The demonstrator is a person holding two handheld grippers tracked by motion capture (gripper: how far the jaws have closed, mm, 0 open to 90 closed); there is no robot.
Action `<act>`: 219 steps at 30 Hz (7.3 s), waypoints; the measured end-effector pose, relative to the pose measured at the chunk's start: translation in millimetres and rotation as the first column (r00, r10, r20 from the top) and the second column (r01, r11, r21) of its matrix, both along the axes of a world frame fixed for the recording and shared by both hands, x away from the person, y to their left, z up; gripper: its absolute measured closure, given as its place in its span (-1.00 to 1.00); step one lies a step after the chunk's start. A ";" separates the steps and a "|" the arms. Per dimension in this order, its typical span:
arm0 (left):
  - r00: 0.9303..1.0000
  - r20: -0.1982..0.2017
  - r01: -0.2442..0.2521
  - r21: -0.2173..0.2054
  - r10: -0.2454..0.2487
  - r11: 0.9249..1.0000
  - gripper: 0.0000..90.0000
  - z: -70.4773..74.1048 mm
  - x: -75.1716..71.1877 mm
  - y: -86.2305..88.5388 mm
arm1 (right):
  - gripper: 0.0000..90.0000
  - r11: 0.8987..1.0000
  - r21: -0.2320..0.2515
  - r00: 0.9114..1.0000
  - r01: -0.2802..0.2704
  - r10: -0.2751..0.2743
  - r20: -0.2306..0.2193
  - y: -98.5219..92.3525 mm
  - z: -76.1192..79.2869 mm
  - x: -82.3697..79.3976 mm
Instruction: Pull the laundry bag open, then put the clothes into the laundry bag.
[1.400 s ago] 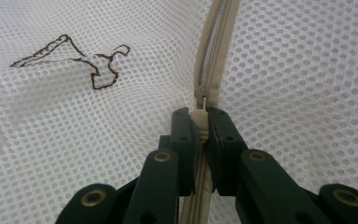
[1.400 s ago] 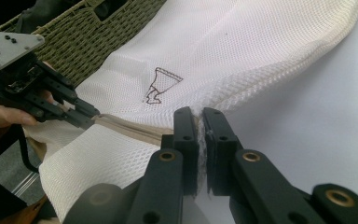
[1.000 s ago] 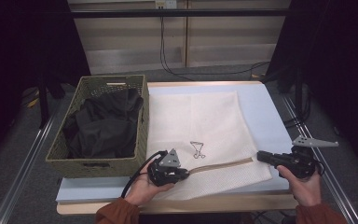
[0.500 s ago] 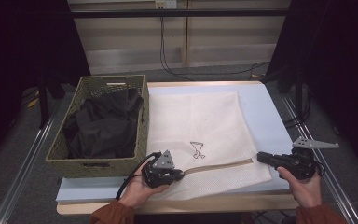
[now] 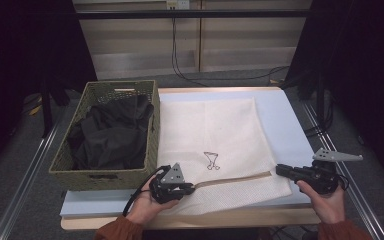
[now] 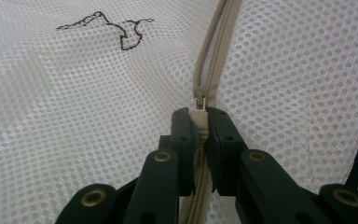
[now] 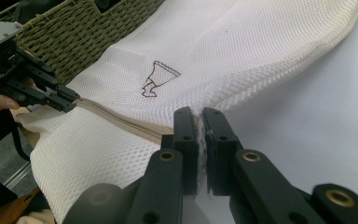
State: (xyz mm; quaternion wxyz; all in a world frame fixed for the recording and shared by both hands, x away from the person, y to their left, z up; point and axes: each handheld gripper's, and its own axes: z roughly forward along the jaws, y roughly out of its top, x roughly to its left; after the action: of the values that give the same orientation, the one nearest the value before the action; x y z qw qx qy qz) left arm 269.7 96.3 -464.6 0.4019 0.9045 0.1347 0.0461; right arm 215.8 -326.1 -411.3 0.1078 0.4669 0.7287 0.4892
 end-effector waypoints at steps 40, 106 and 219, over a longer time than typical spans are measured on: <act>0.998 -0.019 -0.052 0.018 0.052 0.998 0.82 2.1 -7.7 28.3 | 0.89 1.000 0.004 1.000 0.002 -0.002 -0.008 -1.4 0.1 1.7; 0.986 -0.023 -0.166 0.007 0.166 0.986 0.82 6.8 -12.4 90.9 | 0.89 1.000 0.001 1.000 -0.010 0.010 -0.019 -2.9 0.9 -2.8; 0.917 -0.002 -0.393 -0.190 0.400 0.900 -0.42 3.1 -48.1 136.0 | 0.03 0.930 -0.144 0.941 -0.340 0.336 -0.047 107.9 -32.8 36.6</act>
State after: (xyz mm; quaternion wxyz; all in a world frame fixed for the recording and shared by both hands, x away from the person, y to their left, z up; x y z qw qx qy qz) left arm 221.6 232.3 -461.5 0.4694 0.8156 0.3120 0.1306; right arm 252.4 -218.1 -444.1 0.0491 0.3303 0.8339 0.4395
